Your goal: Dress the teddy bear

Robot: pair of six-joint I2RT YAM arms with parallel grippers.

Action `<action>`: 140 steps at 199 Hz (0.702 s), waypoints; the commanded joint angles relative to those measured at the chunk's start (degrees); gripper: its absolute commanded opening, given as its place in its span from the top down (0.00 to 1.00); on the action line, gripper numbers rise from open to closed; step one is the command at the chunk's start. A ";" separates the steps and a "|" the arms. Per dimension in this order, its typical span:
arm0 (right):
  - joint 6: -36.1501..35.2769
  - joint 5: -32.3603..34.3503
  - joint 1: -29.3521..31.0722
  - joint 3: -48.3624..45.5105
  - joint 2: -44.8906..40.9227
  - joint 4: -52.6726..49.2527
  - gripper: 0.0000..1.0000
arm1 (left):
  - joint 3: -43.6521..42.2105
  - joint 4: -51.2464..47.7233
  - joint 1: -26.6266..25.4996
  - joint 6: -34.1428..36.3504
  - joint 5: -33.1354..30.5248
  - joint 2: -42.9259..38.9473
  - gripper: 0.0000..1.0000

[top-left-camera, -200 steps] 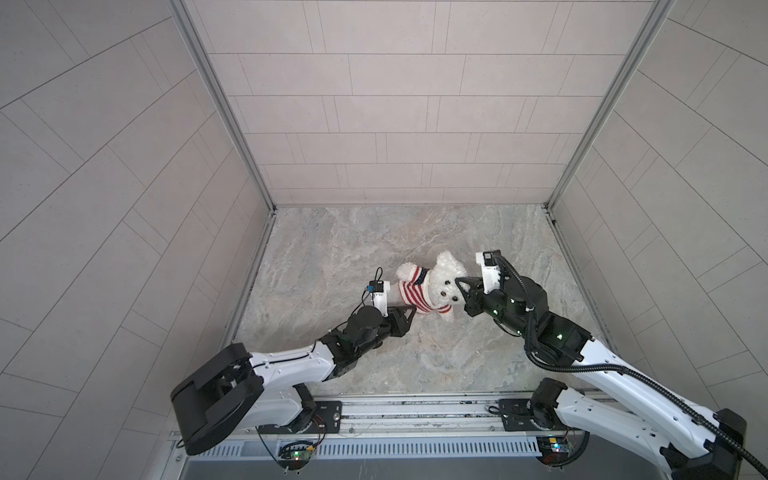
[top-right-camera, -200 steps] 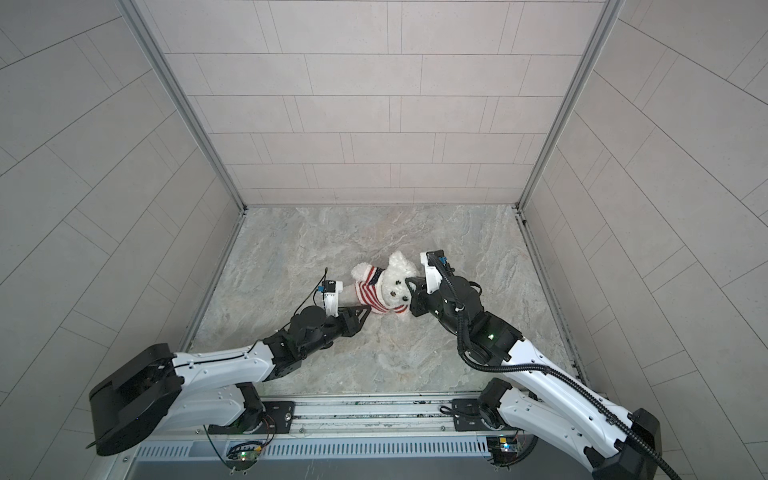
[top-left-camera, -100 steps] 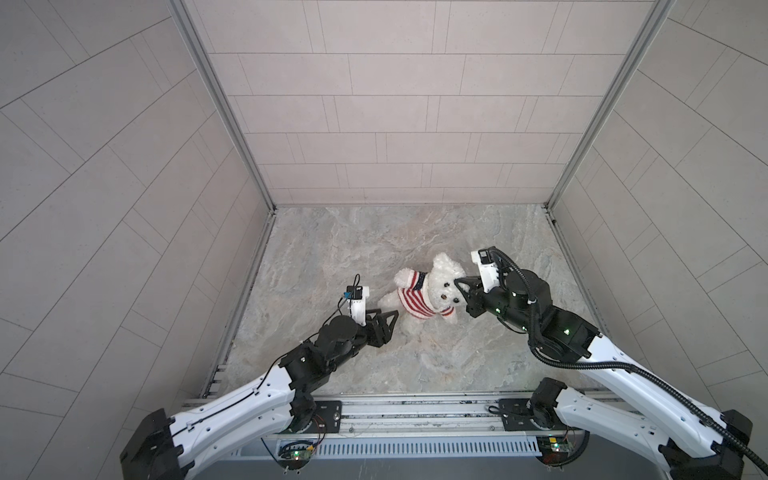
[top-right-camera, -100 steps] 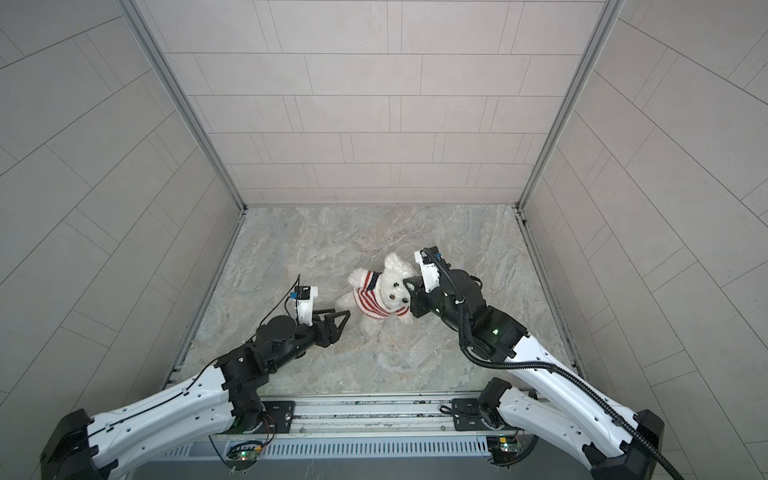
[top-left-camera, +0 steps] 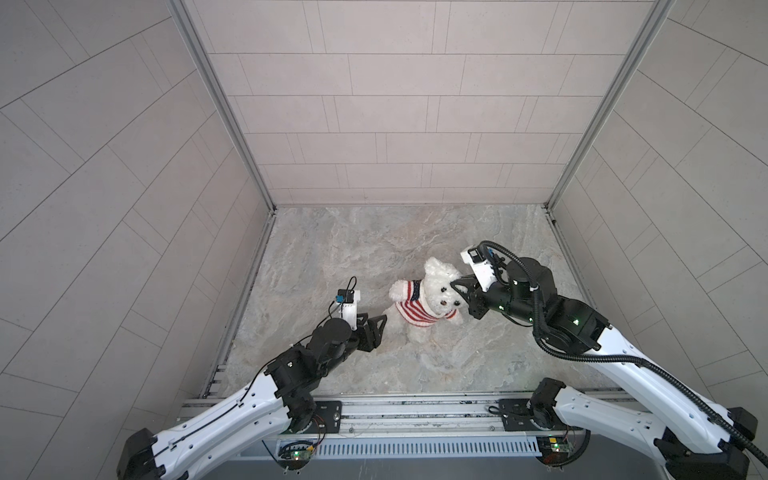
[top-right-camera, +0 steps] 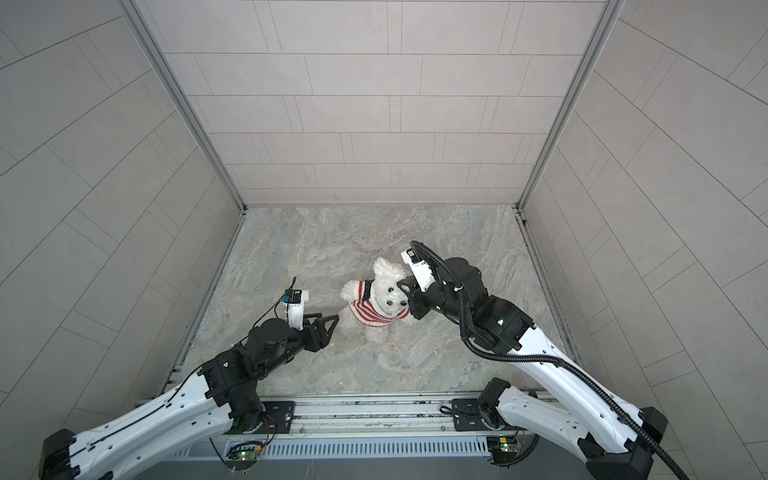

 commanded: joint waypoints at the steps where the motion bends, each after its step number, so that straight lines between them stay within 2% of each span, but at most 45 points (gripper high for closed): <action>1: -3.07 -1.16 0.18 3.67 -1.01 -3.92 1.00 | 1.52 -1.21 1.52 1.19 0.39 0.06 0.33; 52: -3.77 -0.55 0.34 8.34 0.38 -11.64 1.00 | 0.48 -1.96 4.85 1.67 0.55 -1.72 0.33; 72: -3.46 -2.96 0.62 9.21 1.05 -12.03 1.00 | -0.03 -2.22 5.73 2.24 0.08 -2.71 0.32; 104: -5.30 -3.75 0.95 12.06 5.61 -16.96 1.00 | -0.05 -1.89 6.15 2.73 1.43 -3.06 0.32; 140: -6.39 -4.11 1.94 11.94 9.76 -15.02 1.00 | -0.57 -2.48 6.14 3.30 1.95 -3.91 0.32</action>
